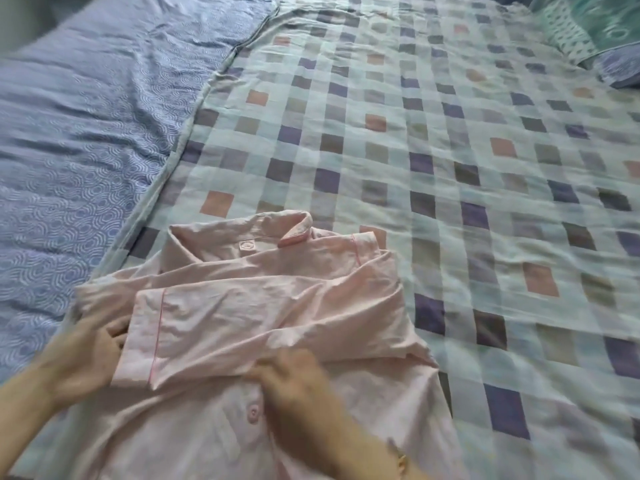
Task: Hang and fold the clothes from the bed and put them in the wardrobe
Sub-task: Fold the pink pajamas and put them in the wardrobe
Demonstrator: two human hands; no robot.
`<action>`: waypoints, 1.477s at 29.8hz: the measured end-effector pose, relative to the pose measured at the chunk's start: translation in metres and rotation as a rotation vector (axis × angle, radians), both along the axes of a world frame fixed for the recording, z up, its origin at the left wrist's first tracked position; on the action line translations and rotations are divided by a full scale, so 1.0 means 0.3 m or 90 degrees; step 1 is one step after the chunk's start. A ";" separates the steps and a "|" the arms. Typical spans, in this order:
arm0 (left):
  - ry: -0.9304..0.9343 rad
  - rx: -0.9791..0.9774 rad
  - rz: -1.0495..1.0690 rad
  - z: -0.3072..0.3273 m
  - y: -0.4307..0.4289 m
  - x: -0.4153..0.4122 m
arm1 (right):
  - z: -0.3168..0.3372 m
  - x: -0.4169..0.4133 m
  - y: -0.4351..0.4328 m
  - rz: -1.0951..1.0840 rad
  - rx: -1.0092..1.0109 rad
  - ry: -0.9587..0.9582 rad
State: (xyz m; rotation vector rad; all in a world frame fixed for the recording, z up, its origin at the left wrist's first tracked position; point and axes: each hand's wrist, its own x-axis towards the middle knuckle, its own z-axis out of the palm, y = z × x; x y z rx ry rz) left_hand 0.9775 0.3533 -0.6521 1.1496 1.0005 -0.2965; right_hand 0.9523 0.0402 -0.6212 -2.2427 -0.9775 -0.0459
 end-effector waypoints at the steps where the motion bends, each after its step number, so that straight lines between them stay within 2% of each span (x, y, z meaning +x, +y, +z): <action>1: -0.010 0.023 -0.060 0.052 -0.066 0.003 | 0.006 0.048 -0.056 -0.059 0.022 -0.011; 2: -0.024 0.124 -0.085 0.067 -0.097 0.003 | 0.023 0.100 -0.111 -0.128 0.028 -0.004; 3: -0.033 0.276 -0.152 0.006 -0.038 0.009 | 0.044 0.163 -0.168 -0.223 0.041 0.038; 4: 0.031 0.350 -0.164 0.000 0.008 -0.013 | 0.065 0.228 -0.220 -0.320 0.045 0.077; 7: 0.188 0.689 -0.312 -0.041 0.119 -0.067 | 0.084 0.377 -0.335 -0.497 0.008 0.236; 9: 0.073 0.954 -0.393 0.023 0.009 -0.038 | 0.074 0.439 -0.375 -0.517 0.011 0.344; 10: -0.088 0.996 -0.421 0.078 -0.114 0.006 | 0.066 0.463 -0.382 -0.507 0.025 0.386; 11: -0.214 0.961 -0.463 0.162 -0.254 0.052 | 0.062 0.480 -0.379 -0.492 0.034 0.423; 12: -0.311 0.863 -0.484 0.218 -0.380 0.114 | 0.057 0.497 -0.375 -0.476 0.038 0.446; 13: -0.353 0.774 -0.547 0.233 -0.478 0.172 | 0.055 0.511 -0.369 -0.450 0.048 0.454; 16: -0.329 0.678 -0.765 0.194 -0.680 0.309 | 0.083 0.545 -0.359 -0.338 0.038 0.420; 17: -0.304 0.640 -0.804 0.172 -0.713 0.338 | 0.092 0.563 -0.360 -0.301 -0.003 0.411; 19: -0.334 0.609 -0.842 0.127 -0.719 0.356 | 0.109 0.598 -0.363 -0.218 -0.171 0.419; 21: -0.386 0.584 -0.827 0.096 -0.690 0.359 | 0.124 0.645 -0.384 -0.163 -0.248 0.448; 24: -0.431 0.531 -0.665 0.075 -0.645 0.386 | 0.128 0.708 -0.398 -0.190 -0.135 0.465; 26: -0.411 0.552 -0.606 0.069 -0.644 0.419 | 0.077 0.718 -0.388 -0.240 -0.112 0.439; 29: -0.364 0.551 -0.606 0.068 -0.593 0.414 | 0.000 0.702 -0.370 -0.280 -0.164 0.401; 31: -0.379 0.531 -0.581 0.074 -0.497 0.347 | -0.001 0.684 -0.366 -0.297 -0.212 0.311; 34: -0.450 0.657 -0.575 0.124 -0.305 0.182 | 0.050 0.634 -0.309 -0.289 -0.220 0.095; 36: -0.403 0.782 -0.585 0.126 -0.197 0.087 | 0.053 0.612 -0.257 -0.190 -0.244 0.071; 38: -0.252 0.887 -0.524 0.121 -0.110 -0.009 | 0.026 0.599 -0.207 -0.128 -0.308 0.089; 41: -0.062 0.872 -0.365 0.111 -0.085 -0.105 | 0.016 0.597 -0.184 -0.160 -0.359 0.097; 44: -0.025 0.884 -0.303 0.074 -0.106 -0.156 | 0.030 0.571 -0.183 -0.177 -0.301 0.084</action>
